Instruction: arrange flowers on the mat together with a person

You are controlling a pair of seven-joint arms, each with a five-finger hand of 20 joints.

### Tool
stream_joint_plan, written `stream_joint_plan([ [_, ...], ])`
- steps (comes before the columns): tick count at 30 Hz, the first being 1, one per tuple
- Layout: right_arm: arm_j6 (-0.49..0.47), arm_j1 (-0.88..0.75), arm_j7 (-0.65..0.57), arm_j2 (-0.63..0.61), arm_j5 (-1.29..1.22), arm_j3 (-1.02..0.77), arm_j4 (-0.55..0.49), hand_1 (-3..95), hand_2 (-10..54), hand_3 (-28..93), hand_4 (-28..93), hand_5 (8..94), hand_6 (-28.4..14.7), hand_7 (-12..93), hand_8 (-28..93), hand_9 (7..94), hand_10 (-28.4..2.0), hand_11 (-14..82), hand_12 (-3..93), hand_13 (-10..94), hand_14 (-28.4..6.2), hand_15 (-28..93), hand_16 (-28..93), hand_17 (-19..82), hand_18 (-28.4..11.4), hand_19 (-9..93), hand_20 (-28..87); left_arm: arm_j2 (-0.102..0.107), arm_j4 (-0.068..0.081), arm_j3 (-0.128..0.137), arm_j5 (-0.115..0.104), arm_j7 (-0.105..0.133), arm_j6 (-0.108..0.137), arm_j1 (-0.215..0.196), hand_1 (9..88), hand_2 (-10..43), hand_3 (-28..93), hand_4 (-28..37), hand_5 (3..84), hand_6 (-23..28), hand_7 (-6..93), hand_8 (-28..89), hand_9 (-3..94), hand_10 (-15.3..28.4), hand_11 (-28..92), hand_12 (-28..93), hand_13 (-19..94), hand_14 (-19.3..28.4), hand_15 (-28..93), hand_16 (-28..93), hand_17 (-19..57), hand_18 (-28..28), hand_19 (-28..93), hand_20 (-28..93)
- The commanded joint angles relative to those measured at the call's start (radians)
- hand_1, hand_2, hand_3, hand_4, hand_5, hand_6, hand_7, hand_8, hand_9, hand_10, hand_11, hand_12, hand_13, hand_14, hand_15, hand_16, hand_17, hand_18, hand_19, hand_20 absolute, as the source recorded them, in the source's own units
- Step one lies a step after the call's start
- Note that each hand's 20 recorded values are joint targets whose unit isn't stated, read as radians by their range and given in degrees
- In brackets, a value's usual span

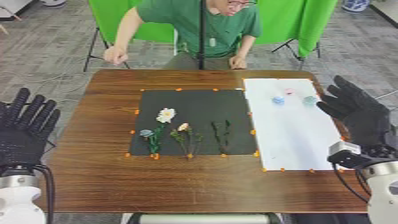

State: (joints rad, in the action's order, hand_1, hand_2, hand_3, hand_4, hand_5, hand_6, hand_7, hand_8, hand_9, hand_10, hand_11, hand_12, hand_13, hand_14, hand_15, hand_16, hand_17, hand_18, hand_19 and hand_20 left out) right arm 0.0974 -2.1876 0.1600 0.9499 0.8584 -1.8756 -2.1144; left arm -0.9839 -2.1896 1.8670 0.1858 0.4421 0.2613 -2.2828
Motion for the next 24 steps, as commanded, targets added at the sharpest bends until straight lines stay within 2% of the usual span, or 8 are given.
stream_joint_plan([
  [1,-0.069,-0.060,0.017,0.028,-0.001,-0.056,-0.010,15.4,6.9,73,-22,33.7,-3.2,6,-7,31.6,-13.7,1.5,14.3,27,-13.8,4,27,8,-16.7,31,13,-0.009,-0.007,-0.001,0.008,-0.008,0.008,-0.014,24.3,14.8,71,-28.3,39.6,7.1,9.9,-9,32.0,13.9,16,8,24,12.7,23,-6,-4.1,12.5,30,10],
  [3,-0.080,-0.066,0.019,0.039,-0.002,-0.069,-0.009,15.8,6.4,73,-22,33.7,-3.2,6,-7,31.5,-13.7,1.6,14.2,27,-13.8,4,27,8,-16.7,31,13,-0.009,-0.014,-0.014,-0.003,0.002,0.030,-0.017,24.7,14.7,71,-28.3,38.9,6.8,9.5,-9,32.3,13.8,16,7,24,12.7,23,-7,-4.2,12.5,30,10],
  [9,-0.123,-0.093,0.015,0.072,-0.002,-0.095,-0.015,18.1,2.7,74,-21,33.9,-3.5,6,-7,31.5,-13.7,1.8,14.2,27,-13.6,5,28,8,-16.6,32,13,-0.014,-0.017,-0.006,0.014,-0.010,0.013,-0.020,24.9,14.7,71,-28.3,36.3,5.9,10.2,-9,31.1,13.5,16,7,24,12.8,24,-7,-4.3,12.5,30,10],
  [13,-0.127,-0.089,0.011,0.070,0.001,-0.082,-0.016,18.4,2.6,73,-21,34.1,-3.8,7,-7,31.6,-14.2,1.9,14.4,28,-13.8,5,28,9,-16.6,32,13,-0.020,-0.020,0.006,0.017,-0.008,0.015,-0.031,25.0,14.9,71,-28.3,38.3,6.7,10.2,-9,32.0,13.8,16,7,24,12.8,24,-7,-4.3,12.5,31,10],
  [17,-0.094,-0.075,0.011,0.054,0.000,-0.052,-0.019,19.4,2.7,73,-21,34.3,-4.0,7,-7,31.7,-14.5,1.8,14.4,28,-13.9,5,28,9,-16.7,32,13,-0.028,-0.020,-0.003,0.018,-0.015,0.011,-0.031,24.9,15.0,71,-28.3,38.9,6.8,10.1,-9,32.2,13.8,17,7,24,12.8,24,-7,-4.2,12.5,31,10],
  [20,-0.063,-0.054,0.005,0.032,0.002,-0.019,-0.021,19.6,2.5,73,-21,34.5,-4.0,7,-7,31.7,-14.6,1.9,14.5,28,-13.9,5,28,8,-16.8,33,13,-0.024,-0.021,-0.007,0.020,-0.014,0.002,-0.035,24.9,15.1,71,-28.3,39.1,6.9,10.0,-9,32.4,13.9,17,7,24,12.8,24,-7,-4.3,12.5,31,10],
  [23,-0.052,-0.041,0.001,0.023,0.005,0.003,-0.022,19.8,2.5,73,-21,34.5,-4.0,7,-7,31.7,-14.7,1.8,14.5,28,-13.8,5,28,8,-16.8,33,13,-0.024,-0.024,-0.005,0.025,-0.021,-0.005,-0.037,24.8,15.1,71,-28.3,39.1,6.8,10.0,-9,32.4,13.9,17,7,24,12.8,24,-7,-4.3,12.5,31,10],
  [24,-0.078,-0.060,0.004,0.039,0.007,-0.018,-0.024,19.8,2.5,73,-21,34.4,-4.1,7,-7,31.6,-14.6,1.8,14.6,28,-13.8,5,28,8,-16.8,33,13,-0.024,-0.025,-0.002,0.026,-0.021,-0.006,-0.038,24.8,15.1,71,-28.3,39.1,6.8,10.0,-9,32.4,13.9,17,7,24,12.8,24,-7,-4.3,12.5,31,10],
])
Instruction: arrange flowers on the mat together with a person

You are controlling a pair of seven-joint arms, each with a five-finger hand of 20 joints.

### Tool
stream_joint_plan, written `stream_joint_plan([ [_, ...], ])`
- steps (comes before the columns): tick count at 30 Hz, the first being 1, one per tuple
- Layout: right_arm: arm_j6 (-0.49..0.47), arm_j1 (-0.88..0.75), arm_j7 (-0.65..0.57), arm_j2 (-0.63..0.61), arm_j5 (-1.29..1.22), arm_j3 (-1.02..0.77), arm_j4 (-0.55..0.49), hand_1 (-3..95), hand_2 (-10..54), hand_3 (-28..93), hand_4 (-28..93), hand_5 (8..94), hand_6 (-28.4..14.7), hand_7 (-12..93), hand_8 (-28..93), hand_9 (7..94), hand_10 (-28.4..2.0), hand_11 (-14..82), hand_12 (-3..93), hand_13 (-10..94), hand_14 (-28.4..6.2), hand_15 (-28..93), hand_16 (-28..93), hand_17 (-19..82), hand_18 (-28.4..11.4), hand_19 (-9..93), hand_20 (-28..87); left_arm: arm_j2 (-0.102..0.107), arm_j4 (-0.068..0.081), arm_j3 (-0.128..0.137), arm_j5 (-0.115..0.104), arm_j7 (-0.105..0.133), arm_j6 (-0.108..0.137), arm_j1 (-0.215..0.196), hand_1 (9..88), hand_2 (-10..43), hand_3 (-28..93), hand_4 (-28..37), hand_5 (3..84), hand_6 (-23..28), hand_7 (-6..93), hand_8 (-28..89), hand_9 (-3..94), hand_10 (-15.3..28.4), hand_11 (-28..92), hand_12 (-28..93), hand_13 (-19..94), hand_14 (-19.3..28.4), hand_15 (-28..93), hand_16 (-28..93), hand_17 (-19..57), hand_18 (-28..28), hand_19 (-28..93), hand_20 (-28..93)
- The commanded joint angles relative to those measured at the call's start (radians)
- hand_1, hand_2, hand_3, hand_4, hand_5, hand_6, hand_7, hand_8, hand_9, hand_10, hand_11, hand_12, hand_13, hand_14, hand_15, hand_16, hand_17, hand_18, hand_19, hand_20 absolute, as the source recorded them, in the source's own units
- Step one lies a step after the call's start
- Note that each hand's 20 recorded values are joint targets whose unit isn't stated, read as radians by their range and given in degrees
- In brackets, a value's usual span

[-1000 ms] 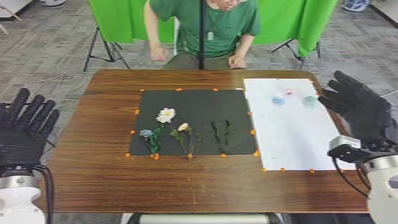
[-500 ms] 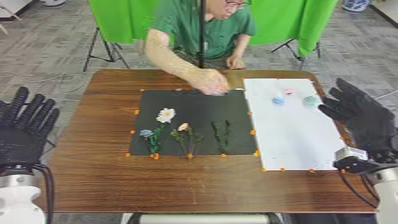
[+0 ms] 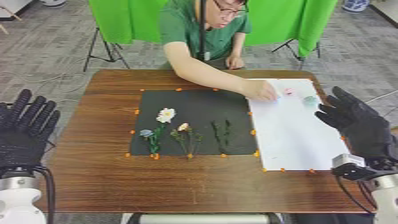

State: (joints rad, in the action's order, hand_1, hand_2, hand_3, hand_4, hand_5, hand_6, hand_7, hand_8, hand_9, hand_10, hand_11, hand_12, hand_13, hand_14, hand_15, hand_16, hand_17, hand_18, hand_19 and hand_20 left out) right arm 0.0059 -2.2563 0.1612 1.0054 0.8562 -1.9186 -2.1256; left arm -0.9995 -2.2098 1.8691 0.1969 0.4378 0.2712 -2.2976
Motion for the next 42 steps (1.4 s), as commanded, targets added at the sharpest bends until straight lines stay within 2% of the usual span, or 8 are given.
stream_joint_plan([
  [1,0.022,0.021,-0.004,-0.024,0.011,0.043,-0.010,19.9,2.4,73,-21,34.4,-4.1,7,-7,31.6,-14.5,1.8,14.6,28,-13.8,5,28,8,-16.8,33,13,-0.010,-0.005,0.002,0.018,-0.014,-0.015,-0.026,24.8,15.1,71,-28.3,39.2,6.8,10.0,-9,32.5,13.9,17,7,24,12.8,24,-7,-4.3,12.5,31,10],
  [8,0.060,0.102,-0.057,-0.056,0.054,0.140,-0.002,21.6,0.9,74,-22,33.0,-4.8,7,-7,31.8,-15.6,2.0,14.9,28,-13.8,5,27,9,-16.7,33,13,-0.007,-0.010,0.011,0.035,-0.020,-0.024,-0.021,25.1,15.1,71,-28.3,40.6,6.3,10.2,-9,34.2,12.9,16,7,25,12.6,24,-7,-4.2,12.5,30,10],
  [12,0.053,0.128,-0.065,-0.053,0.049,0.170,0.004,22.5,0.0,74,-22,32.7,-4.9,8,-7,31.8,-15.6,1.9,15.1,28,-13.8,5,27,9,-16.5,33,13,-0.007,-0.019,0.029,0.072,-0.027,-0.013,-0.033,25.0,15.1,71,-28.3,40.9,6.3,10.3,-9,34.6,12.8,16,7,25,12.4,24,-7,-4.2,12.4,30,10],
  [26,0.017,0.086,-0.068,-0.038,0.092,0.133,-0.003,24.4,-0.7,74,-22,33.0,-4.9,8,-7,32.1,-15.7,1.9,15.3,29,-13.7,6,27,9,-16.6,34,12,0.004,-0.009,0.017,0.026,-0.029,-0.013,-0.014,25.0,15.3,71,-28.3,41.2,6.6,10.4,-9,34.8,13.0,16,7,25,12.4,24,-7,-4.2,12.4,30,10],
  [30,0.080,0.080,-0.092,-0.051,0.214,0.122,0.002,25.3,-1.4,75,-22,33.1,-4.9,8,-7,31.9,-15.6,1.9,15.3,29,-13.6,6,27,9,-16.6,34,12,0.006,-0.008,0.010,0.029,-0.033,-0.019,-0.011,24.9,15.4,71,-28.3,41.3,6.7,10.3,-9,34.6,13.3,16,7,25,12.4,24,-7,-4.2,12.4,30,10],
  [34,0.246,0.100,-0.133,-0.093,0.468,0.161,-0.010,26.1,-2.7,75,-22,32.9,-5.0,9,-7,31.1,-15.7,1.7,15.4,27,-13.8,5,27,9,-16.3,34,12,0.003,-0.010,0.009,0.032,-0.041,-0.021,-0.016,24.6,15.7,71,-28.3,41.3,6.8,10.3,-9,34.6,13.3,16,7,25,12.5,24,-7,-4.2,12.4,30,10],
  [39,0.246,0.141,-0.213,-0.117,0.684,0.168,-0.002,26.6,-4.3,76,-22,31.8,-4.5,9,-7,29.7,-15.7,1.2,15.5,23,-13.9,3,27,7,-15.2,33,11,0.005,-0.008,0.004,0.009,-0.048,-0.019,-0.018,24.5,15.6,71,-28.3,41.2,6.8,10.1,-9,34.5,13.5,16,7,25,12.5,24,-7,-4.2,12.4,30,10],
  [42,0.285,0.213,-0.315,-0.164,0.857,0.232,0.027,26.9,-4.5,76,-22,31.2,-4.7,9,-8,28.7,-15.7,0.9,15.7,21,-14.4,2,26,6,-14.7,33,11,0.005,-0.008,0.001,0.023,-0.052,-0.023,-0.012,24.4,15.6,71,-28.3,41.1,6.9,10.1,-9,34.2,13.8,16,7,25,12.5,24,-7,-4.2,12.4,30,10],
])
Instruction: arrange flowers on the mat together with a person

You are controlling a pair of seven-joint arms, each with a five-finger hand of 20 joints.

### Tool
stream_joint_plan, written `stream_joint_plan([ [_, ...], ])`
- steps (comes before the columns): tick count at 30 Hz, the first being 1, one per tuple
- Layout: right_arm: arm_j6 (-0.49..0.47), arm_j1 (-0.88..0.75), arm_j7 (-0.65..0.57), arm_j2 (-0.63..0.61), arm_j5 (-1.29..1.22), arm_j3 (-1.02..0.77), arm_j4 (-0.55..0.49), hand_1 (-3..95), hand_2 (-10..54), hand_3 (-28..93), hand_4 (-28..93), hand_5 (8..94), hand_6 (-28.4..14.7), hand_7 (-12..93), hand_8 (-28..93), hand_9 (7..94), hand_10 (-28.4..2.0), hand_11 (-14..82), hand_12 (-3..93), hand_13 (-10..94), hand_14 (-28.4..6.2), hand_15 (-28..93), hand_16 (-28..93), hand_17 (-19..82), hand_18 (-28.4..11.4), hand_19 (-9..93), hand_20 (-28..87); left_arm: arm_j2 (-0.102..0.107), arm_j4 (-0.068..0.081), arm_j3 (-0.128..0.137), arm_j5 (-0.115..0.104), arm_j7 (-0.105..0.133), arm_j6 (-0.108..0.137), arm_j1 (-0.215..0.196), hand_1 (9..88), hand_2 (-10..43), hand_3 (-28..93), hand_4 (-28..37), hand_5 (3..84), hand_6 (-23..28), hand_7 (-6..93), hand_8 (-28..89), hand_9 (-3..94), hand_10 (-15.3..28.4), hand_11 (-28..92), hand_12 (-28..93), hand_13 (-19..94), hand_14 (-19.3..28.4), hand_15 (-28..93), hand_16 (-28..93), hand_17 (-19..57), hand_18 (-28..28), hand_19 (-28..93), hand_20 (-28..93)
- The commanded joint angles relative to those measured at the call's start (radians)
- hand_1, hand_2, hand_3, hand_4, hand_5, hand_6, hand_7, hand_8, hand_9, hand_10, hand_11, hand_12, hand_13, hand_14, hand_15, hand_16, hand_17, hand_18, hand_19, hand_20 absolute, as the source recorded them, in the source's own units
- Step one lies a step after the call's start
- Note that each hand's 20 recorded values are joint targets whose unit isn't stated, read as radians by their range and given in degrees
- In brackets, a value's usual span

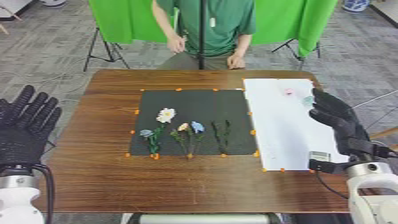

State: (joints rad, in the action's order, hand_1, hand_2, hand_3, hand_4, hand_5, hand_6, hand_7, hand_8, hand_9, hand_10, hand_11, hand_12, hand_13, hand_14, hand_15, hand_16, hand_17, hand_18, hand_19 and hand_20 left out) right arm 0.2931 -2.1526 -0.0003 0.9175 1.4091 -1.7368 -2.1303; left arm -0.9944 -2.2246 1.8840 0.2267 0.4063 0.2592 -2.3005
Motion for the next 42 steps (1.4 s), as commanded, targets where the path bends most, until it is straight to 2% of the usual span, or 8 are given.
stream_joint_plan([
  [1,0.013,0.136,-0.192,-0.094,0.361,0.076,0.044,27.0,-4.6,76,-22,31.1,-4.7,10,-8,28.1,-15.8,0.7,15.8,19,-14.5,1,26,5,-14.5,33,10,0.000,0.008,-0.014,-0.006,-0.024,-0.016,-0.008,24.4,15.6,71,-28.3,41.1,6.9,10.0,-9,34.2,13.9,16,7,25,12.6,24,-7,-4.2,12.4,30,10],
  [7,-0.052,0.365,-0.363,-0.174,0.626,0.228,0.165,28.4,-6.3,77,-22,30.7,-4.5,10,-8,25.8,-15.6,-0.4,15.8,15,-14.6,-1,25,3,-13.9,34,8,-0.011,0.007,-0.026,-0.012,-0.033,-0.014,-0.012,24.3,15.5,71,-28.3,41.0,7.2,9.8,-9,34.1,13.9,16,7,25,12.7,24,-7,-4.2,12.4,30,10],
  [11,-0.082,0.500,-0.445,-0.184,0.696,0.297,0.235,29.8,-7.0,78,-23,29.3,-4.5,9,-7,24.2,-15.9,-1.0,15.8,13,-15.3,-1,24,2,-13.8,35,7,-0.002,0.008,-0.039,-0.022,-0.038,-0.004,-0.007,24.3,15.4,71,-28.3,40.9,7.1,9.7,-9,34.0,14.0,16,7,24,12.7,23,-7,-4.2,12.4,30,10],
  [16,-0.244,0.686,-0.522,-0.186,0.662,0.404,0.333,30.0,-7.6,78,-23,28.9,-4.7,8,-7,23.6,-16.2,-1.5,15.7,12,-15.5,0,23,2,-14.0,36,6,-0.011,0.002,-0.037,-0.025,-0.028,-0.001,-0.019,24.3,15.3,71,-28.3,40.9,7.2,9.7,-9,33.7,14.0,16,7,24,12.7,24,-7,-4.2,12.4,30,10],
  [22,-0.320,0.863,-0.551,-0.199,0.599,0.533,0.499,30.8,-7.8,78,-23,28.4,-4.9,8,-7,23.1,-16.6,-1.7,15.7,14,-16.1,2,23,2,-15.2,39,6,-0.012,0.002,-0.049,-0.027,-0.025,-0.001,-0.019,24.4,15.3,71,-28.3,41.0,7.2,9.8,-9,33.9,13.9,16,7,24,12.8,24,-7,-4.2,12.4,30,10],
  [29,-0.351,0.971,-0.583,-0.212,0.590,0.640,0.596,32.2,-7.8,78,-24,29.1,-5.5,8,-7,24.8,-16.9,-0.8,15.3,17,-16.3,7,19,5,-15.8,41,6,-0.017,0.003,-0.050,-0.036,-0.021,-0.001,-0.023,24.4,15.4,71,-28.3,41.0,7.3,9.9,-9,33.9,14.2,16,8,25,13.1,25,-7,-4.3,12.4,30,10],
  [35,-0.451,1.026,-0.636,-0.180,0.557,0.689,0.671,34.1,-8.7,78,-25,29.6,-6.0,8,-7,25.2,-17.3,0.3,15.2,19,-16.2,10,18,6,-16.0,44,7,-0.013,0.006,-0.061,-0.037,-0.022,-0.001,-0.022,24.3,15.4,71,-28.3,41.2,7.5,10.1,-9,34.1,14.2,16,8,25,13.2,25,-7,-4.3,12.4,30,10],
  [42,-0.502,1.012,-0.630,-0.163,0.577,0.697,0.689,39.2,-9.5,79,-27,30.4,-8.3,7,-8,31.3,-16.3,5.0,13.7,27,-15.0,17,15,11,-17.2,51,8,-0.013,0.001,-0.054,-0.039,-0.024,0.004,-0.031,24.4,15.4,71,-28.3,41.2,7.5,10.1,-9,34.2,14.3,16,8,25,13.3,25,-7,-4.3,12.5,30,10],
])
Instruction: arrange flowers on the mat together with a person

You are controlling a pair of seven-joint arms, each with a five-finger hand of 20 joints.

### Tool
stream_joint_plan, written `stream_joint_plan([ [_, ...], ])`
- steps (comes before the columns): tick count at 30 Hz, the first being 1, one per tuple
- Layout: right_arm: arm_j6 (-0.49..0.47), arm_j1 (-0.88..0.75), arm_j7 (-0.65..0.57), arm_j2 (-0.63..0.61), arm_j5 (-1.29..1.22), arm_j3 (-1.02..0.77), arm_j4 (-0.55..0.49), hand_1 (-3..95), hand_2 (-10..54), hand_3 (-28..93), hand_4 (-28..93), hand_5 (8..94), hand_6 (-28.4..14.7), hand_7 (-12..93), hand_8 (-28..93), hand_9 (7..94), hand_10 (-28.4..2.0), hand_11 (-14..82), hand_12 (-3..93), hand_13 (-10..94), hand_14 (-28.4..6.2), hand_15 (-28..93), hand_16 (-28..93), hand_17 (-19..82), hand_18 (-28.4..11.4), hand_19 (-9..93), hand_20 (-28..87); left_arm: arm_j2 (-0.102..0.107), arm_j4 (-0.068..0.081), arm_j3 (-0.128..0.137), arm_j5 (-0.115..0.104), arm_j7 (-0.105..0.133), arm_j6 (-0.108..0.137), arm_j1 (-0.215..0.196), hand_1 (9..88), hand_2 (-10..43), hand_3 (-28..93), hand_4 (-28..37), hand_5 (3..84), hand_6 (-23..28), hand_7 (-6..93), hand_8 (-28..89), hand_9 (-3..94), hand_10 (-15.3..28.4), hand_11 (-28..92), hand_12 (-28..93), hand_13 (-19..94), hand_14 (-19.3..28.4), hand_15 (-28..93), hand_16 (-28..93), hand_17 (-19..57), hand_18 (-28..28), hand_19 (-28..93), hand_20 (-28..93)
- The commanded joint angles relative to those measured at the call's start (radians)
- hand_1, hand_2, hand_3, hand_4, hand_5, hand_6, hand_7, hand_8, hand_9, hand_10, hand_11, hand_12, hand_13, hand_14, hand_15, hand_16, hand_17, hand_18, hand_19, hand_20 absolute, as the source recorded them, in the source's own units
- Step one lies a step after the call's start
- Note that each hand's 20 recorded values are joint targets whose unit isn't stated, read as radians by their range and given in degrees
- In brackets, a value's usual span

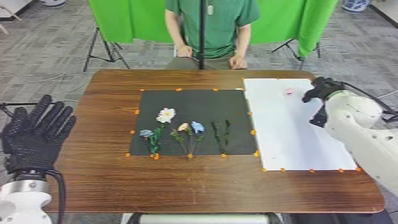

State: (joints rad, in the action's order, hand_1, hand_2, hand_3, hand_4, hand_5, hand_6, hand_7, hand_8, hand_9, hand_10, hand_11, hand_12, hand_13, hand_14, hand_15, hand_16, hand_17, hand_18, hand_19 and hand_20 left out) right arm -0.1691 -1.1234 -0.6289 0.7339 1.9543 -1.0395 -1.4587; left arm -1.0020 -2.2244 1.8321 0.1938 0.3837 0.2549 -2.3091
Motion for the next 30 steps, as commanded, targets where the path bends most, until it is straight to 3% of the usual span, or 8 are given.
stream_joint_plan([
  [1,-0.044,-0.019,0.003,0.020,0.022,0.002,0.018,39.9,-9.5,80,-28,30.4,-8.3,8,-8,32.0,-16.2,5.4,13.8,27,-14.9,17,15,11,-17.2,52,9,-0.005,0.000,-0.002,-0.003,-0.001,0.005,-0.023,24.4,15.4,71,-28.3,41.2,7.5,10.1,-9,34.2,14.3,16,8,25,13.3,25,-7,-4.2,12.4,30,10],
  [7,-0.024,-0.028,0.012,0.040,0.017,0.023,0.031,44.7,-9.5,80,-28,34.4,-5.4,13,-9,38.5,-14.4,9.5,14.2,33,-12.7,22,14,15,-15.8,55,10,0.016,0.010,-0.020,-0.005,-0.025,-0.004,-0.011,24.3,15.3,71,-28.3,41.0,7.5,10.0,-9,34.2,14.4,17,8,25,13.1,25,-7,-4.1,12.4,30,10],
  [12,0.003,-0.043,-0.003,0.047,0.038,0.058,0.028,46.2,-9.5,77,-28,39.9,-3.5,19,-12,47.3,-13.1,19.9,18.9,45,-10.4,39,17,20,-16.8,65,15,0.019,0.022,-0.033,-0.009,-0.026,-0.032,0.000,24.3,14.9,72,-28.3,40.9,7.5,10.0,-9,34.1,14.4,16,8,25,13.0,24,-7,-4.1,12.4,30,10],
  [17,0.047,-0.062,-0.018,0.050,0.066,0.085,0.027,48.5,-9.5,77,-28,43.7,-0.7,43,-19,48.4,-12.6,40.2,28.3,49,-8.5,55,22,22,-17.5,70,26,0.020,0.022,-0.041,-0.011,-0.027,-0.028,0.004,24.9,13.9,72,-28.3,40.8,7.4,10.0,-9,34.1,14.3,16,8,25,12.9,24,-7,-4.2,12.4,30,10],
  [20,0.072,-0.076,-0.017,0.046,0.065,0.082,0.016,51.8,-9.5,73,-28,44.2,0.6,54,-4,50.5,-10.5,39.2,39.4,51,-6.1,55,30,24,-18.0,72,31,0.018,0.024,-0.046,-0.009,-0.037,-0.033,0.008,25.0,13.9,72,-28.3,40.8,7.4,10.0,-9,34.1,14.3,16,8,25,12.9,24,-7,-4.2,12.5,30,10],
  [23,0.092,-0.080,-0.010,0.041,0.081,0.083,0.000,54.4,-9.5,70,-28,48.1,1.5,62,1,55.8,-9.2,32.9,47.2,53,-5.4,54,33,24,-18.0,71,32,0.016,0.024,-0.049,-0.011,-0.030,-0.033,0.007,24.9,13.9,72,-28.3,40.6,7.3,9.9,-9,34.1,14.3,16,8,25,12.9,24,-7,-4.2,12.5,30,10],
  [30,0.162,-0.095,0.044,0.037,0.106,0.056,-0.112,54.6,-8.9,70,-28,50.1,1.5,62,2,57.8,-8.8,31.6,48.0,55,-4.8,52,34,25,-18.1,70,32,0.012,0.021,-0.043,-0.010,-0.029,-0.034,-0.008,25.0,13.9,72,-28.3,40.5,7.2,9.9,-9,34.0,14.3,16,8,25,12.9,24,-7,-4.2,12.5,30,10],
])
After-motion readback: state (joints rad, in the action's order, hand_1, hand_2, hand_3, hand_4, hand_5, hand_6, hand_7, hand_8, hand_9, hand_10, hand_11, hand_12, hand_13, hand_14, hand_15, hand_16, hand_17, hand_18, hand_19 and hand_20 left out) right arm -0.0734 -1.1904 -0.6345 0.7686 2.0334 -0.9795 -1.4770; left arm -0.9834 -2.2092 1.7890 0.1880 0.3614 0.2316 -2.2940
